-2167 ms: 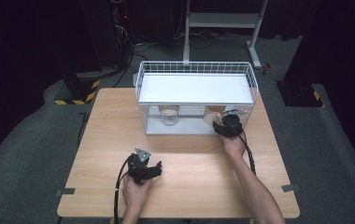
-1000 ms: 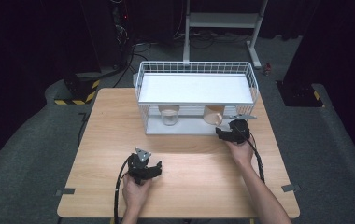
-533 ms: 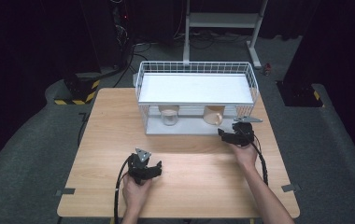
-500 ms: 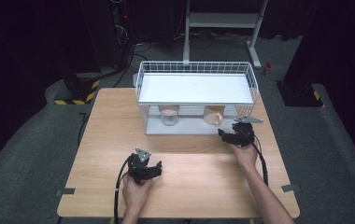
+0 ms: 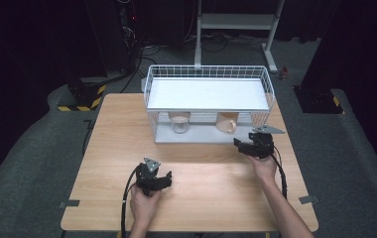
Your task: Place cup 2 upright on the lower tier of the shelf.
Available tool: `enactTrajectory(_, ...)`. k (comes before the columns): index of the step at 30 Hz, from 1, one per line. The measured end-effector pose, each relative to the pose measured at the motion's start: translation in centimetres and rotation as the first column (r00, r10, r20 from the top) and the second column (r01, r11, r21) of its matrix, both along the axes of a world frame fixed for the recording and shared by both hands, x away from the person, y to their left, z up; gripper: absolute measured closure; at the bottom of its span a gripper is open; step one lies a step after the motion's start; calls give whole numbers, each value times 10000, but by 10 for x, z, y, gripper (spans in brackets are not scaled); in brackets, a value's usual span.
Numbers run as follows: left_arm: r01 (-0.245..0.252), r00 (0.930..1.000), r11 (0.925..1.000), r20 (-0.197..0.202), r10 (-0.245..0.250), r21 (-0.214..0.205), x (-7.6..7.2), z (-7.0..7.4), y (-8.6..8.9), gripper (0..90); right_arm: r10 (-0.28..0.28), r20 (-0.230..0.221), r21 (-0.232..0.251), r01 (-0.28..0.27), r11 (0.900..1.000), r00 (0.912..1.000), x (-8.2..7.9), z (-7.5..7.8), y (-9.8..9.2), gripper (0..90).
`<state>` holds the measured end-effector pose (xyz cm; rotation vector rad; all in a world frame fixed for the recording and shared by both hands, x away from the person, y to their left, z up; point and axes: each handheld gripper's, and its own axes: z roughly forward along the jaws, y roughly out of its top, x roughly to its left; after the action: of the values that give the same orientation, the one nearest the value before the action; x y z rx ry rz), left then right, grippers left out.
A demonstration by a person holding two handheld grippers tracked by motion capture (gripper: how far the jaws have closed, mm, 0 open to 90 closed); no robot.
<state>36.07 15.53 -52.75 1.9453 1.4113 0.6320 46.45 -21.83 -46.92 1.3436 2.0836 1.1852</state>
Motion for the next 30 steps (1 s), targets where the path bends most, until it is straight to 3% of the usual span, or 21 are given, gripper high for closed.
enactTrajectory(18,-6,10000,10000,-2,6,-12,0,0,0,205,-47,270,247,40,9997,9996,-16,3,-15,283)
enactTrajectory(30,-11,10000,10000,-1,11,-12,0,0,0,205,-150,440,694,119,9975,9989,-29,3,-24,287)
